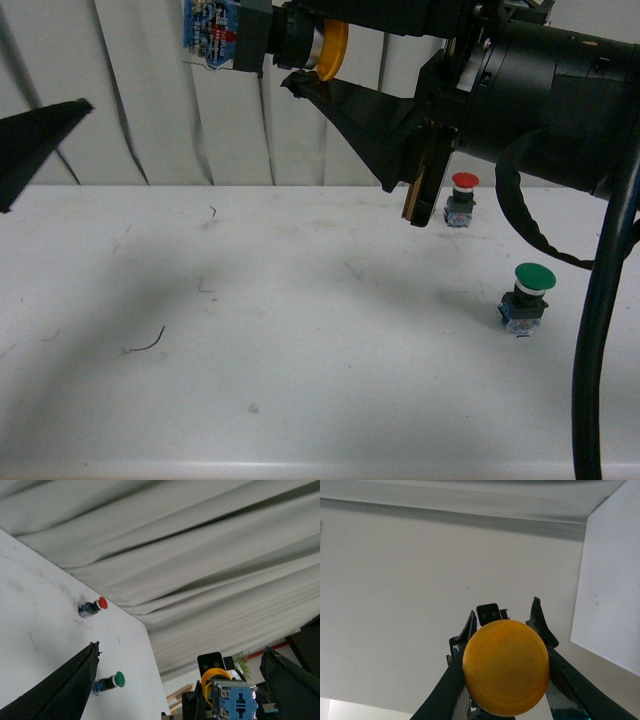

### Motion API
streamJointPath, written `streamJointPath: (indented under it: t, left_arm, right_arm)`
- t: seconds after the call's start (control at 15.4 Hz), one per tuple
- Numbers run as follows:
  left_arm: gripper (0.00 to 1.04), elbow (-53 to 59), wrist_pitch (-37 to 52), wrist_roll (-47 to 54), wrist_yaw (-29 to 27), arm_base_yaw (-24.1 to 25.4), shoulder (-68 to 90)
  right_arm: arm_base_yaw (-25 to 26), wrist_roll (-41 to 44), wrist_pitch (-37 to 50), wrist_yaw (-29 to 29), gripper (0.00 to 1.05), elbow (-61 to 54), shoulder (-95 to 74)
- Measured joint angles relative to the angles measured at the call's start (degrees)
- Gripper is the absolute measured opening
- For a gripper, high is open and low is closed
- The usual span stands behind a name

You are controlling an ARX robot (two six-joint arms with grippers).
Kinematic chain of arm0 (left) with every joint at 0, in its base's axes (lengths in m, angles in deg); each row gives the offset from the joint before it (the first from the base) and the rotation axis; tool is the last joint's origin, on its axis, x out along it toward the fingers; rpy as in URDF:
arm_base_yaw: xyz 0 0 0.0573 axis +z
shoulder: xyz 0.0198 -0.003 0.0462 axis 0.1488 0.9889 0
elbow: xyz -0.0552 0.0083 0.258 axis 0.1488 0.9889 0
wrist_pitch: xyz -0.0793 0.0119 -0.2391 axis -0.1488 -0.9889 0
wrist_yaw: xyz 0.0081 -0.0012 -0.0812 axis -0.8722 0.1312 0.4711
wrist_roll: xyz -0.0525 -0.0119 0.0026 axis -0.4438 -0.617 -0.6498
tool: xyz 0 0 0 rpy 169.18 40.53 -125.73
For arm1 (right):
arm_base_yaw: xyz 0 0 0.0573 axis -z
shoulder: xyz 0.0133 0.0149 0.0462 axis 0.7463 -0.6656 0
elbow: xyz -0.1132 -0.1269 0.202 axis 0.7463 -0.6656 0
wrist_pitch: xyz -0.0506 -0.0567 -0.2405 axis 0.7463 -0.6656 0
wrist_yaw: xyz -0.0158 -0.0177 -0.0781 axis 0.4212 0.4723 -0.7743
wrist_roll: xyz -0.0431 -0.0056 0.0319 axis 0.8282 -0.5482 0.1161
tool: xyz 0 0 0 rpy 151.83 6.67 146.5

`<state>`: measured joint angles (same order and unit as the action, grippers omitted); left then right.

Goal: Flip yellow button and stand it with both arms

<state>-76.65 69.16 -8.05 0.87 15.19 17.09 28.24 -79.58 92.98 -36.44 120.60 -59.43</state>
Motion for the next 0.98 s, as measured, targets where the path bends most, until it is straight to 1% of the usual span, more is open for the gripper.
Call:
streamJointPath:
  t: [0.13, 0.26, 0.52, 0.59, 0.65, 0.72, 0.78, 0.85, 0.91, 0.98]
  left_arm:
    - [0.98, -0.02, -3.65, 0.37, 3.52, 7.21, -1.07]
    - [0.98, 2.49, -8.68, 4.57, 8.26, 13.79, -6.91]
    - [0.98, 10.03, -20.31, 21.38, 21.59, 27.96, -25.53]
    - [0.98, 11.47, -17.77, 26.75, 24.83, 32.13, -29.81]
    - [0.98, 12.20, -17.14, 30.62, 27.89, 35.43, -33.20]
    - [0.98, 13.03, -14.69, 33.05, 30.16, 38.38, -34.99]
    - [0.87, 13.55, -30.38, 40.74, 19.08, 36.81, -41.66]
    - [0.76, 15.96, -40.17, 49.94, 8.31, 33.90, -49.35]
    - [0.65, 18.51, -47.17, 57.57, 0.31, 30.64, -55.91]
    - [0.55, 20.37, -51.32, 62.90, -5.97, 27.41, -60.54]
  right_arm:
    - [1.05, -1.79, 0.02, 0.20, 0.36, 1.03, -0.96]
    - [1.31, -2.91, -0.02, 0.24, 0.36, 1.73, -1.73]
    - [1.40, -3.56, -0.07, 0.66, 0.36, 3.37, -3.45]
    - [1.51, -3.85, 0.02, 0.98, 0.36, 3.78, -3.78]
    - [1.79, -4.02, -0.04, 1.07, 0.36, 4.11, -4.00]
    - [2.05, -4.20, 0.00, 1.42, 0.36, 4.26, -4.20]
    - [2.10, -4.33, -0.04, 1.44, 0.36, 4.35, -4.24]
    - [2.10, -4.42, -0.04, 1.40, 0.36, 4.66, -4.26]
    - [2.10, -4.46, -0.04, 1.42, 0.36, 4.79, -4.33]
    - [2.05, -4.46, -0.04, 1.62, 0.36, 4.79, -4.33]
